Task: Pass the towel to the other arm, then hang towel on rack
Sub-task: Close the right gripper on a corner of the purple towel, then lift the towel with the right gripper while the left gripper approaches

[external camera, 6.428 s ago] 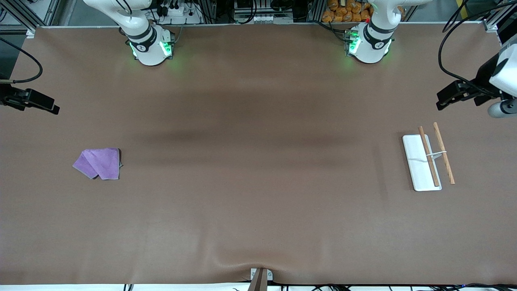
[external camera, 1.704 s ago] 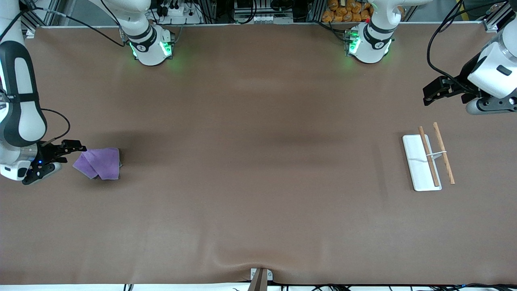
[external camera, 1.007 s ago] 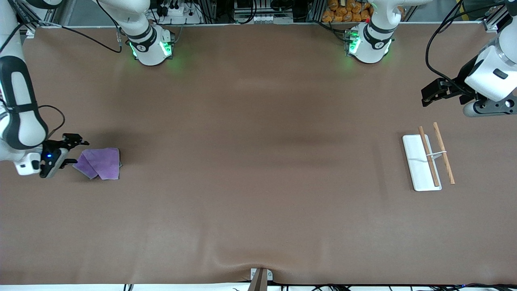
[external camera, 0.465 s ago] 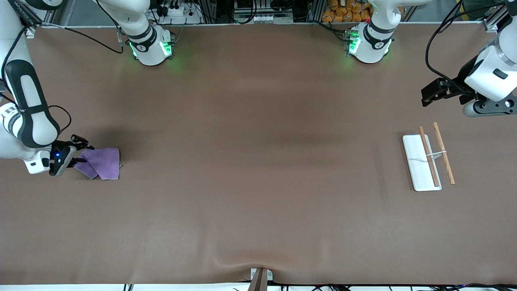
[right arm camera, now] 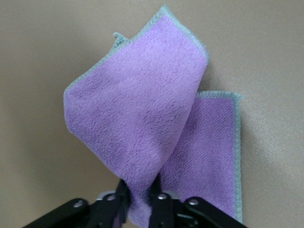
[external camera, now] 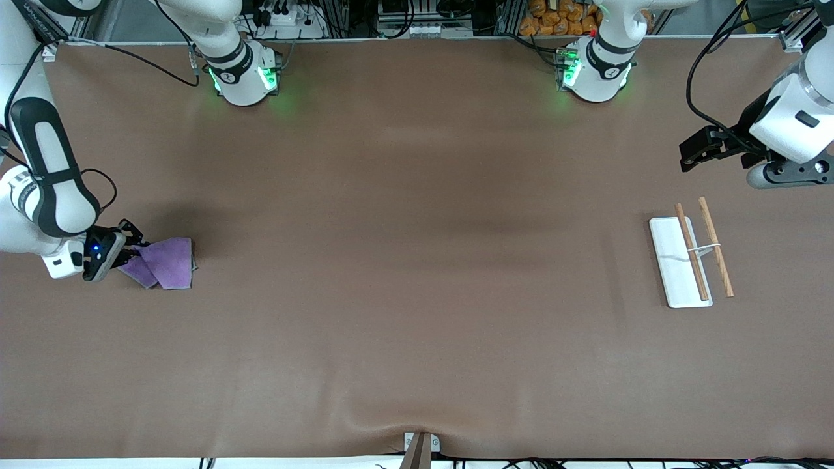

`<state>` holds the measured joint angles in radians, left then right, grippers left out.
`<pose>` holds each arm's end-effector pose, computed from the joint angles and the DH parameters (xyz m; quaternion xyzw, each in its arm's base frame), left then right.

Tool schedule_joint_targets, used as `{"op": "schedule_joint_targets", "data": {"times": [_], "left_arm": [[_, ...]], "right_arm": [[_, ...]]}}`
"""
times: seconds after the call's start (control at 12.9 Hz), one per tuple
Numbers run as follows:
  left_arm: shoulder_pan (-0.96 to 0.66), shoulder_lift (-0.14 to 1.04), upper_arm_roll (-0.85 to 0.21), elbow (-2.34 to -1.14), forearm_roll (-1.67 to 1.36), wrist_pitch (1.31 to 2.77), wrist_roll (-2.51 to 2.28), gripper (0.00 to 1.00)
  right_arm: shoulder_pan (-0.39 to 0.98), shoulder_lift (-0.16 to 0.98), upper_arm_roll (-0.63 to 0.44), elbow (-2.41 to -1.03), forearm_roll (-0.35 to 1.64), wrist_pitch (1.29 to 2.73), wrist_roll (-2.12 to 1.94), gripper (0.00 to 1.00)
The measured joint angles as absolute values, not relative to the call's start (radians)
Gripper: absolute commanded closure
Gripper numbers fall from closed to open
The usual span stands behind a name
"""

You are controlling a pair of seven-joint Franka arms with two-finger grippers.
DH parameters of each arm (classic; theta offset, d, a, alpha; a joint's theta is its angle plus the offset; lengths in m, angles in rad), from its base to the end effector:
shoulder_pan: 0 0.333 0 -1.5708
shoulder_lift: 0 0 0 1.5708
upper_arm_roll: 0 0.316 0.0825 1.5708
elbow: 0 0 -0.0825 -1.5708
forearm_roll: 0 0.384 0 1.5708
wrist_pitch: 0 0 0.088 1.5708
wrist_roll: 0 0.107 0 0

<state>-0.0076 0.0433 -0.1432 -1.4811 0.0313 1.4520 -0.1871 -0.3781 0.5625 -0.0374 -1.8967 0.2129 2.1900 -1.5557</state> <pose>0.5503 -0.0780 0.6325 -0.9991 -0.0194 0.0334 0.0184 0.5536 -0.2354 0.1844 -0.8687 -0.4724 0.0172 0.1478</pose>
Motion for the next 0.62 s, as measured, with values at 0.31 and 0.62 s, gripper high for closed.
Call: {"op": "schedule_joint_targets", "data": {"times": [0.31,0.62], "left_arm": [[-0.008,0.043,-0.143,-1.481,0.031,1.452,-0.187,0.0],[-0.007,0.043,-0.143,-1.481,0.031,1.452,-0.187,0.0]], "right_arm": [[-0.376,0.557,-0.032,-1.871,0.216,2.114,-1.534,1.0],[-0.359,0.528,-0.022,-1.819,0.218,1.97,-1.417,1.0]]}}
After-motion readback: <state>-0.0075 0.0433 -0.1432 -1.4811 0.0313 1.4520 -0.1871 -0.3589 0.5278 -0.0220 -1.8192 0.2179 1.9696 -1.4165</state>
